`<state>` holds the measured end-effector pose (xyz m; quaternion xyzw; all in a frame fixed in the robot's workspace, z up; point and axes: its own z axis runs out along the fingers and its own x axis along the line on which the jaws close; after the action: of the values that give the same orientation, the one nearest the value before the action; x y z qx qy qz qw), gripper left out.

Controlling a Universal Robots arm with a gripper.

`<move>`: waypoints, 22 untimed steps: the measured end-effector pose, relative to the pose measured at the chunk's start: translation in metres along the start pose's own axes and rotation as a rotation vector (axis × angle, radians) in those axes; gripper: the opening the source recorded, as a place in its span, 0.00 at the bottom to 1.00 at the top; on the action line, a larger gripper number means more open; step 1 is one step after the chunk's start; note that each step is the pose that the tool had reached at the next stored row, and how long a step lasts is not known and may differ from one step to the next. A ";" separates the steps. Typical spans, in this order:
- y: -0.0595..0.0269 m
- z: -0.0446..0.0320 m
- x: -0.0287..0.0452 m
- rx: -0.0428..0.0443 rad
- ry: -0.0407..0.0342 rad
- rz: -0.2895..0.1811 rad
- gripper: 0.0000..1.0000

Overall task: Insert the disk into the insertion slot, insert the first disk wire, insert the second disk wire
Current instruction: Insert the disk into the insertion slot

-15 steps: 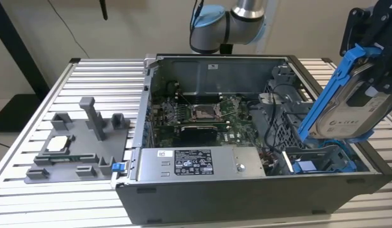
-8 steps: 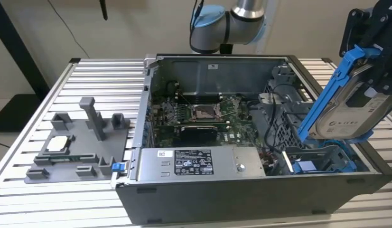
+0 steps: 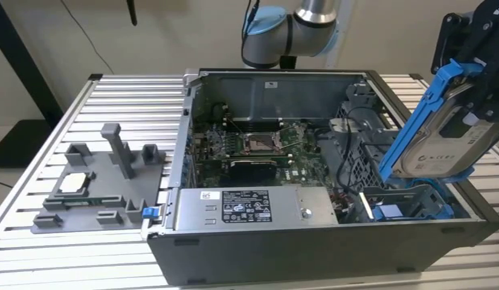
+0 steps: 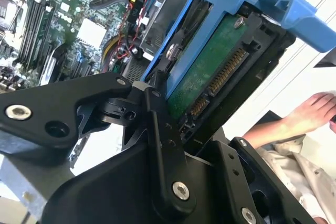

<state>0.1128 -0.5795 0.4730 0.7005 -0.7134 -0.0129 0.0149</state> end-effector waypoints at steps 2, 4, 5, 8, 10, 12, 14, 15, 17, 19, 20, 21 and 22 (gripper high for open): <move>-0.0001 0.0021 0.0000 0.0000 0.0001 0.001 0.00; -0.0002 0.0057 0.0000 0.0000 0.0002 0.001 0.00; -0.0003 0.0075 0.0000 0.0000 0.0001 0.001 0.00; -0.0005 0.0130 0.0000 0.0000 0.0001 0.001 0.00; -0.0007 0.0184 0.0000 0.0000 0.0000 0.002 0.00; -0.0009 0.0216 0.0000 0.0000 0.0001 0.002 0.00; -0.0009 0.0241 0.0000 0.0000 0.0001 0.002 0.00; -0.0010 0.0252 0.0000 0.0000 0.0001 0.002 0.00; -0.0010 0.0266 0.0000 0.0000 -0.0001 0.002 0.00; -0.0011 0.0271 0.0000 0.0000 -0.0023 0.002 0.00; -0.0011 0.0273 0.0000 0.0000 -0.0036 0.003 0.00; -0.0011 0.0277 -0.0001 0.0000 -0.0040 0.003 0.00; -0.0011 0.0282 -0.0001 -0.0001 -0.0042 0.003 0.00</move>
<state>0.1128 -0.5795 0.4448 0.6995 -0.7144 -0.0144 0.0135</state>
